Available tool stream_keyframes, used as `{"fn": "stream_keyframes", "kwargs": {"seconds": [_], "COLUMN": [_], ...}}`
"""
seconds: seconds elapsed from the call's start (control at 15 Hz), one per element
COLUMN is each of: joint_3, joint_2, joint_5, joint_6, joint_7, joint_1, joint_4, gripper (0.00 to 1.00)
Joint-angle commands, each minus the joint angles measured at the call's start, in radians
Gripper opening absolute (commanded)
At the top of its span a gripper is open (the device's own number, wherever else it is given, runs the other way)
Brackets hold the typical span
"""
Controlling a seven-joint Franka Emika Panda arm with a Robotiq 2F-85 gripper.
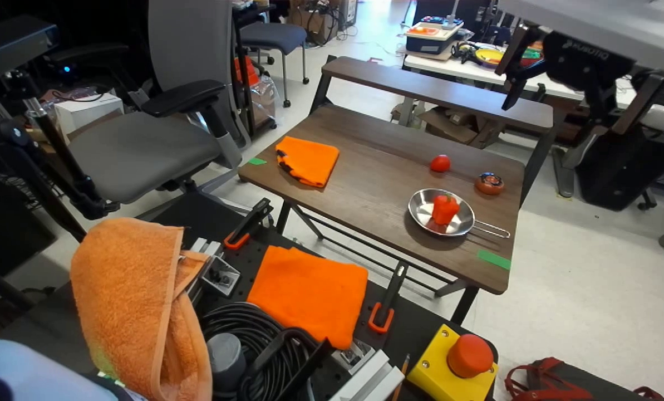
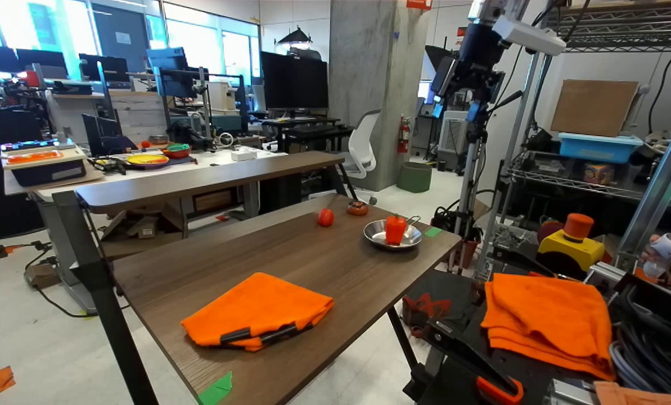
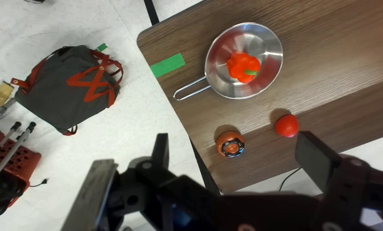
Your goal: Pick up the red bell pepper and put it on the table
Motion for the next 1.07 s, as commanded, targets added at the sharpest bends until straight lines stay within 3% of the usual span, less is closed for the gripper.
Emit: {"fn": "stream_keyframes", "kwargs": {"seconds": [0.0,0.33,1.0], "joint_3": [0.052,0.115,0.119], "joint_2": [0.161,0.35,0.627], "joint_5": [0.101,0.137,0.096], "joint_6": [0.04,0.021,-0.039], "joint_7": [0.025,0.079,0.212], "joint_1": [0.015,0.013,0.024], "joint_4": [0.096,0.228,0.438], "gripper": [1.0,1.0,1.0]}}
